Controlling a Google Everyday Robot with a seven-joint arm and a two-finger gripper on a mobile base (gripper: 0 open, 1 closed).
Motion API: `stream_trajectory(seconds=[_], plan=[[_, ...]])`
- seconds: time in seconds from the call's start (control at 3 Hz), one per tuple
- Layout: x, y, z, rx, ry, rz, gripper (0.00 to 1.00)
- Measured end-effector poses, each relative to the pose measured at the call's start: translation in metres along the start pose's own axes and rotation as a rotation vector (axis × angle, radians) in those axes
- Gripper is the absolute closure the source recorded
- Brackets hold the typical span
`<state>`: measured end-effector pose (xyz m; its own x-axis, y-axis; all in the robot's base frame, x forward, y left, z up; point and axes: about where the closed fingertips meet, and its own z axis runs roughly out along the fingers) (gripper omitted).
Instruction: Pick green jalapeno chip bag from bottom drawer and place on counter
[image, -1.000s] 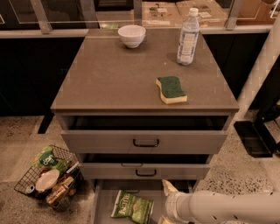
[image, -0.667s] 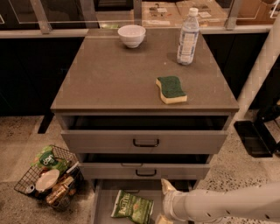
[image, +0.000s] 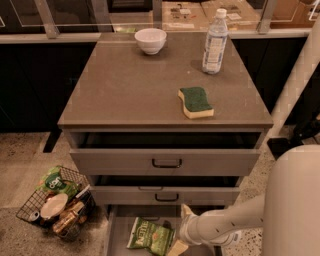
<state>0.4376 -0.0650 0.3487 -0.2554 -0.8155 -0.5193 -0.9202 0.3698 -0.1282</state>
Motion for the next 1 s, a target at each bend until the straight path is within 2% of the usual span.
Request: stream_trajectory(seconds=[0.33, 0.67, 1.0], plan=[[0.029, 0.01, 0.036, -0.03, 0.004, 0.034, 0.0], [0.053, 0.024, 0.046, -0.033, -0.007, 0.054, 0.0], [0.059, 0.034, 0.065, -0.043, -0.076, 0.043, 0.0]])
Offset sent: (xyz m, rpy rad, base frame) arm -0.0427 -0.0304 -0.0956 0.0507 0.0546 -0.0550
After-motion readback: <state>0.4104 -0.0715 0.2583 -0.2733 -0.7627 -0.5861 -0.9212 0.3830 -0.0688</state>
